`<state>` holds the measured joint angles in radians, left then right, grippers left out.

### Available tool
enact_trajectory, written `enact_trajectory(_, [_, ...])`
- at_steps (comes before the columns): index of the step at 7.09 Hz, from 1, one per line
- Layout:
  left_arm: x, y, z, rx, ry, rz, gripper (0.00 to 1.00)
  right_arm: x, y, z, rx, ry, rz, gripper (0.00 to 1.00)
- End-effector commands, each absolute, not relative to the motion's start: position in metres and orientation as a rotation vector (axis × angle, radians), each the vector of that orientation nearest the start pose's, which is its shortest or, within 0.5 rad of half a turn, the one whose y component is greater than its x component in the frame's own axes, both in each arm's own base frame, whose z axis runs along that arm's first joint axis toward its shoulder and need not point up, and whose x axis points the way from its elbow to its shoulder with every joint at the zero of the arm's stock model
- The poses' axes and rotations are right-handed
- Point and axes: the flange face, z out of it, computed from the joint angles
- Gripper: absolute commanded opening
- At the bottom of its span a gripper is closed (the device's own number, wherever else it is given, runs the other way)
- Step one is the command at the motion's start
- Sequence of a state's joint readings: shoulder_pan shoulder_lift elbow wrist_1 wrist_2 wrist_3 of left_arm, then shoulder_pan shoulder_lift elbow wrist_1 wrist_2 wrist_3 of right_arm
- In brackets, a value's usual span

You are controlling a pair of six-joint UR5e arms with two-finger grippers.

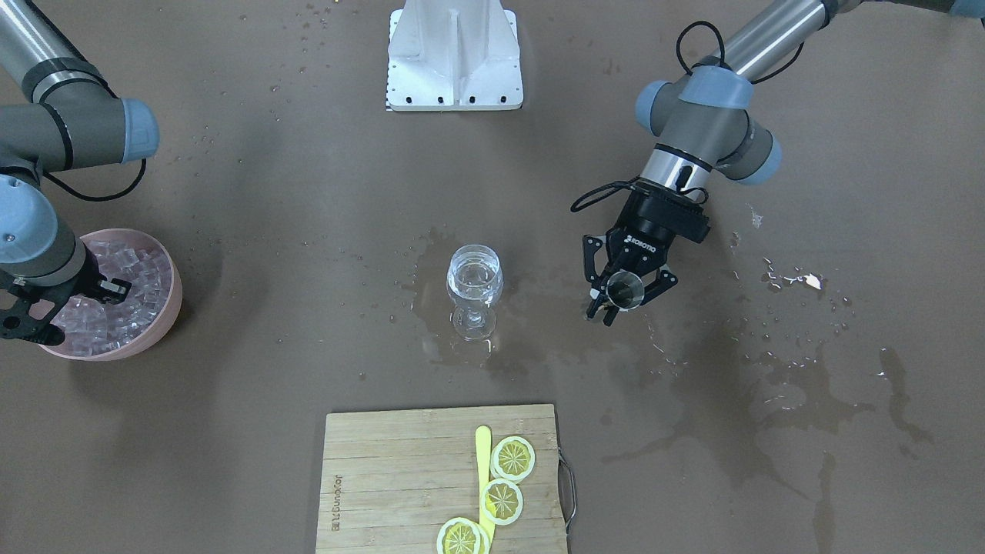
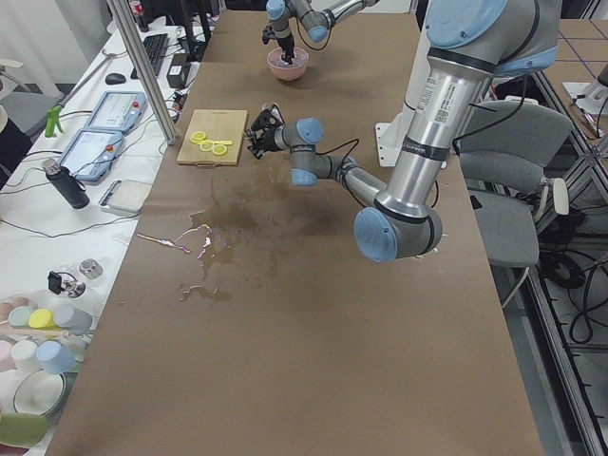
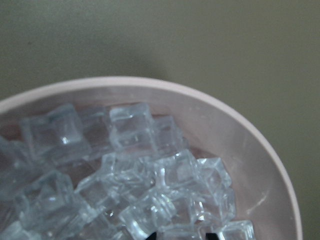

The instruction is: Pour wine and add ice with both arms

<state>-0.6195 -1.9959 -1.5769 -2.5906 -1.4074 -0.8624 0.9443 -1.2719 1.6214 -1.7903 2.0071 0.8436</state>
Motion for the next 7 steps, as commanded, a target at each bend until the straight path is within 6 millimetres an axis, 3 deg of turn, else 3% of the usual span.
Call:
enact_trajectory(1, [0.435,-0.479,0.246,0.957,1.018,-0.025,0.0,-0.281,-0.543,0.51,-0.197,-0.411,0.184,0.36])
enact_trajectory(3, [0.435,-0.481,0.243,0.972,1.008,-0.012,0.0,-0.281,-0.543,0.508,-0.196,-0.414,0.183,0.15])
enact_trajectory(5, [0.434,-0.486,0.231,1.081,0.884,0.085,0.0,-0.279,-0.543,0.503,-0.191,-0.42,0.194,0.15])
enact_trajectory(7, [0.447,-0.483,0.215,1.102,0.825,0.13,0.0,-0.249,-0.557,0.494,-0.168,-0.441,0.241,0.16])
